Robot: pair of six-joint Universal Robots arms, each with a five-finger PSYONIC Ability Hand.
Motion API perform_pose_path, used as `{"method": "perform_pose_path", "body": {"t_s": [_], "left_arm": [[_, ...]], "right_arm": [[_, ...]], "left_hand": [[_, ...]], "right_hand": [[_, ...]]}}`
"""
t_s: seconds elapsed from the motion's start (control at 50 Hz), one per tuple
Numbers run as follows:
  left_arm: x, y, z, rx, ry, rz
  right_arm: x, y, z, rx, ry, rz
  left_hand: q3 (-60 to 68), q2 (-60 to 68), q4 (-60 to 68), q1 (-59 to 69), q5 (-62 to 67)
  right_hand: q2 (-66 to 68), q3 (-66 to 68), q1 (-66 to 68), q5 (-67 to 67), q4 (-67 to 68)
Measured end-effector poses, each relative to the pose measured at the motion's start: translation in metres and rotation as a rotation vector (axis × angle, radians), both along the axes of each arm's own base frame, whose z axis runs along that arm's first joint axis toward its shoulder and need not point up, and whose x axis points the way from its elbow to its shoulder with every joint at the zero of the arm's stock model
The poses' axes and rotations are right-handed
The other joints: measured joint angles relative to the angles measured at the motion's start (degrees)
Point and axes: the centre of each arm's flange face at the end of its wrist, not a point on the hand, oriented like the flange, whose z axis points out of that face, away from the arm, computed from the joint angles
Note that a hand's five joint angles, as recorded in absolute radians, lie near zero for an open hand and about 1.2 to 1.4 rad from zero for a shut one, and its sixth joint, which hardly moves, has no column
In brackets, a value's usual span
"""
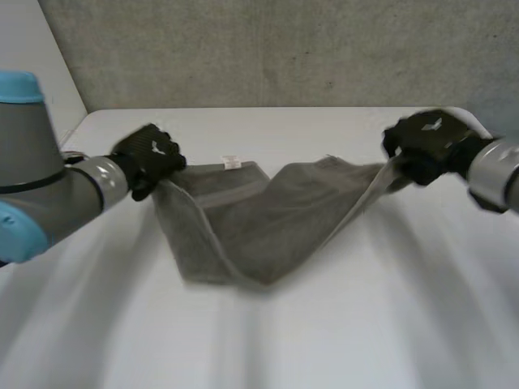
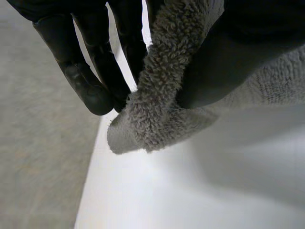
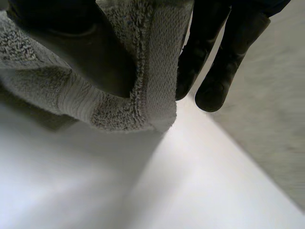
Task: Fold the towel.
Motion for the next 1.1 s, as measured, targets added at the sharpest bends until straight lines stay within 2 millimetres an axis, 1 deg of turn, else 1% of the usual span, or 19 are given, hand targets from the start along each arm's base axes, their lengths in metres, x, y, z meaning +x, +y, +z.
{"method": "perform_pose_path", "body": {"t_s": [0.04, 0.1, 0.18, 0.28, 0.34, 0.44, 0.5, 0.58, 0.62, 0.68, 0.74, 0.78, 0.84, 0.88, 0.9, 0.96, 1.02, 1.06, 1.1], "left_arm": [[0.01, 0.005, 0.016, -0.017, 0.062, 0.051], [0.019, 0.011, 0.036, -0.03, 0.154, 0.105], [0.036, 0.025, 0.076, -0.05, 0.359, 0.183], [0.05, 0.04, 0.109, -0.061, 0.542, 0.224], [0.054, 0.047, 0.119, -0.057, 0.609, 0.235], [0.055, 0.049, 0.111, -0.014, 0.627, 0.254], [0.054, 0.043, 0.094, 0.035, 0.607, 0.271], [0.05, 0.024, 0.072, 0.088, 0.574, 0.29], [0.047, 0.006, 0.064, 0.098, 0.56, 0.294], [0.043, -0.014, 0.062, 0.082, 0.558, 0.292], [0.039, -0.043, 0.075, 0.011, 0.583, 0.287], [0.037, -0.052, 0.084, -0.029, 0.602, 0.283], [0.035, -0.071, 0.131, -0.188, 0.714, 0.262], [0.035, -0.073, 0.149, -0.242, 0.769, 0.251], [0.036, -0.074, 0.169, -0.297, 0.84, 0.235], [0.04, -0.071, 0.203, -0.373, 0.987, 0.19], [0.042, -0.068, 0.212, -0.375, 1.06, 0.167], [0.042, -0.069, 0.201, -0.326, 1.089, 0.169], [0.041, -0.07, 0.178, -0.256, 1.079, 0.185]], "right_arm": [[-0.011, 0.006, 0.026, -0.043, -0.049, -0.044], [-0.02, 0.013, 0.05, -0.083, -0.087, -0.079], [-0.034, 0.03, 0.085, -0.142, -0.121, -0.124], [-0.043, 0.047, 0.111, -0.187, -0.125, -0.149], [-0.046, 0.051, 0.121, -0.203, -0.12, -0.156], [-0.046, 0.043, 0.112, -0.158, -0.086, -0.155], [-0.042, 0.03, 0.094, -0.103, -0.036, -0.143], [-0.034, 0.01, 0.069, -0.051, 0.036, -0.131], [-0.026, -0.006, 0.057, -0.041, 0.074, -0.134], [-0.017, -0.022, 0.049, -0.058, 0.099, -0.144], [-0.003, -0.047, 0.052, -0.155, 0.089, -0.164], [0.003, -0.058, 0.058, -0.223, 0.066, -0.176], [0.017, -0.078, 0.088, -0.438, -0.058, -0.2], [0.019, -0.08, 0.104, -0.519, -0.124, -0.207], [0.019, -0.079, 0.121, -0.597, -0.198, -0.208], [0.016, -0.067, 0.152, -0.713, -0.352, -0.187], [0.013, -0.055, 0.16, -0.737, -0.43, -0.16], [0.009, -0.048, 0.156, -0.716, -0.463, -0.137], [0.006, -0.045, 0.139, -0.659, -0.457, -0.125]], "left_hand": [[0.0, 0.0, 0.0, 0.0, 0.0], [0.1, 0.0, 0.0, 0.0, 0.0], [0.1, 0.0, 0.2, 0.0, 0.0], [0.1, 0.0, 0.3, 0.0, 0.0], [0.1, 0.0, 0.3, 0.0, 0.0], [0.1, 0.0, 0.3, 0.0, 0.0], [0.1, 0.0, 0.3, 0.0, 0.0], [0.1, 0.0, 0.3, 0.0, 0.0], [0.1, 0.0, 0.3, 0.0, 0.0], [0.1, 0.0, 0.3, 0.0, 0.0], [0.2, 0.0, 0.3, 0.0, 0.0], [0.2, 0.0, 0.3, 0.0, 0.0], [0.2, 0.0, 0.3, 0.0, 0.0], [0.2, 0.0, 0.3, 0.0, 0.0], [0.2, 0.0, 0.3, 0.0, 0.0], [0.2, 0.0, 0.3, 0.0, 0.0], [0.2, 0.0, 0.3, 0.0, 0.1], [0.2, 0.0, 0.3, 0.0, 0.3], [0.2, 0.1, 0.3, 0.0, 0.3]], "right_hand": [[0.0, 0.0, 0.0, 0.0, 0.0], [0.2, 0.0, 0.1, 0.0, 0.0], [0.2, 0.0, 0.1, 0.0, 0.0], [0.2, 0.0, 0.1, 0.0, 0.0], [0.2, 0.5, 0.1, 0.0, 0.0], [0.2, 0.5, 0.1, 0.0, 0.0], [0.2, 0.5, 0.1, 0.0, 0.0], [0.2, 0.5, 0.1, 0.0, 0.0], [0.2, 0.5, 0.1, 0.0, 0.0], [0.2, 0.5, 0.1, 0.0, 0.0], [0.3, 0.5, 0.2, 0.0, 0.0], [0.3, 0.5, 0.2, 0.0, 0.0], [0.3, 0.5, 0.3, 0.0, 0.0], [0.3, 0.5, 0.3, 0.0, 0.0], [0.3, 0.5, 0.3, 0.0, 0.0], [0.3, 0.5, 0.2, 0.0, 0.0], [0.3, 0.5, 0.3, 0.0, 0.0], [0.3, 0.5, 0.2, 0.0, 0.0], [0.4, 0.5, 0.3, 0.0, 0.0]]}}
